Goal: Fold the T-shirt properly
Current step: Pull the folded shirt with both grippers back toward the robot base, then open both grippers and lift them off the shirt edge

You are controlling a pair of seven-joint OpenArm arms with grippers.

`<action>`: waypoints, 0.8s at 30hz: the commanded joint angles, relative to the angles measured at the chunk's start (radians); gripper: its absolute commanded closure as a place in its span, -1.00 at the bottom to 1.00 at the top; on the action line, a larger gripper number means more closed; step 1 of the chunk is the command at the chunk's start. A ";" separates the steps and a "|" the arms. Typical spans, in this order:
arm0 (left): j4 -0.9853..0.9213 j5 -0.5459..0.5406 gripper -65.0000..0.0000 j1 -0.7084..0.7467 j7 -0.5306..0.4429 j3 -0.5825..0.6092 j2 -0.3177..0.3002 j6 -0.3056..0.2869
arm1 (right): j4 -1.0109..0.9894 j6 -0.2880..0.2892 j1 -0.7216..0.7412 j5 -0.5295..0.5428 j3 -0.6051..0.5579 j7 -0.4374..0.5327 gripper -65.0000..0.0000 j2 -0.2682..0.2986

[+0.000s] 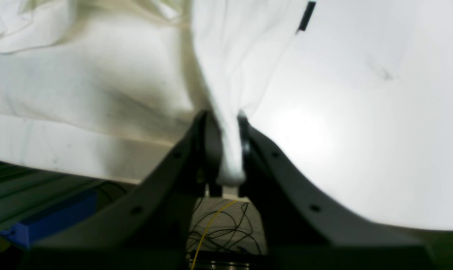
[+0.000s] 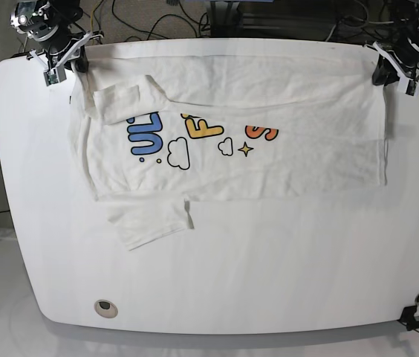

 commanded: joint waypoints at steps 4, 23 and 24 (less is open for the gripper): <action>0.022 0.063 1.00 -0.005 0.073 -0.003 -0.010 0.014 | -0.013 -0.019 -0.014 -0.069 -0.002 -0.097 0.74 0.006; 0.200 0.202 -0.05 -0.049 0.119 -0.069 -0.014 0.014 | 0.173 -0.013 0.032 -0.070 0.059 -0.185 -0.44 0.043; 0.219 0.200 -0.05 -0.062 0.120 -0.078 -0.014 0.012 | 0.174 -0.013 0.043 -0.070 0.061 -0.186 -0.44 0.043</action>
